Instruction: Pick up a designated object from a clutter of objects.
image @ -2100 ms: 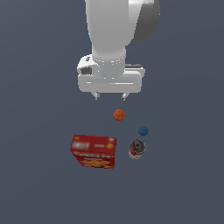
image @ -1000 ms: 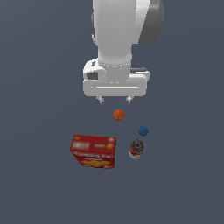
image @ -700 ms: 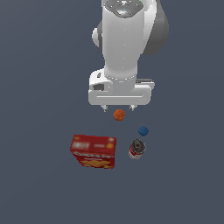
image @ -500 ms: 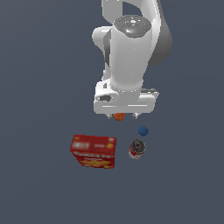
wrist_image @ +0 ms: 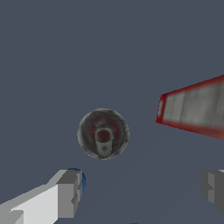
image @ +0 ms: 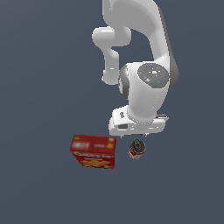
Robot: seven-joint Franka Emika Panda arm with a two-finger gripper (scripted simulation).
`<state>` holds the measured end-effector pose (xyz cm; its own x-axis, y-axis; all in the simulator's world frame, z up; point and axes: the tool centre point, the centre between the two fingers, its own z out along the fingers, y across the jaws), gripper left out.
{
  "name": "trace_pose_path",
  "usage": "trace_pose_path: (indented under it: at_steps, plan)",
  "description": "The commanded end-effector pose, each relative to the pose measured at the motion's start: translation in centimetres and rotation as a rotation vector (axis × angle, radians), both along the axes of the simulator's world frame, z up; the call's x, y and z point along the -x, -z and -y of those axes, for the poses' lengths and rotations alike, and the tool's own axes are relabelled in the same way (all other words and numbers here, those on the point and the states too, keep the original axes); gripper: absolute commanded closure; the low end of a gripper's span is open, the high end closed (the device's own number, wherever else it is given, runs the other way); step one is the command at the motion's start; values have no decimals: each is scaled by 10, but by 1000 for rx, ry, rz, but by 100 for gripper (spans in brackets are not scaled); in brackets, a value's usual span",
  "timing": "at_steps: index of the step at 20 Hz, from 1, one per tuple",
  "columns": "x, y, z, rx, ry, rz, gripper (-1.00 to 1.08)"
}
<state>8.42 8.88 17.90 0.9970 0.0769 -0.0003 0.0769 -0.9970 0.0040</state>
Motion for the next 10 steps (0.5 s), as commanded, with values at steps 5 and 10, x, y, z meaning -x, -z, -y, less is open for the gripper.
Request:
trace_pose_path:
  at_steps: [5,10]
  plan:
    - [-12,36,-22,-2,-22,0,-92]
    - [-15,49,-30,-4,-30,0,-92]
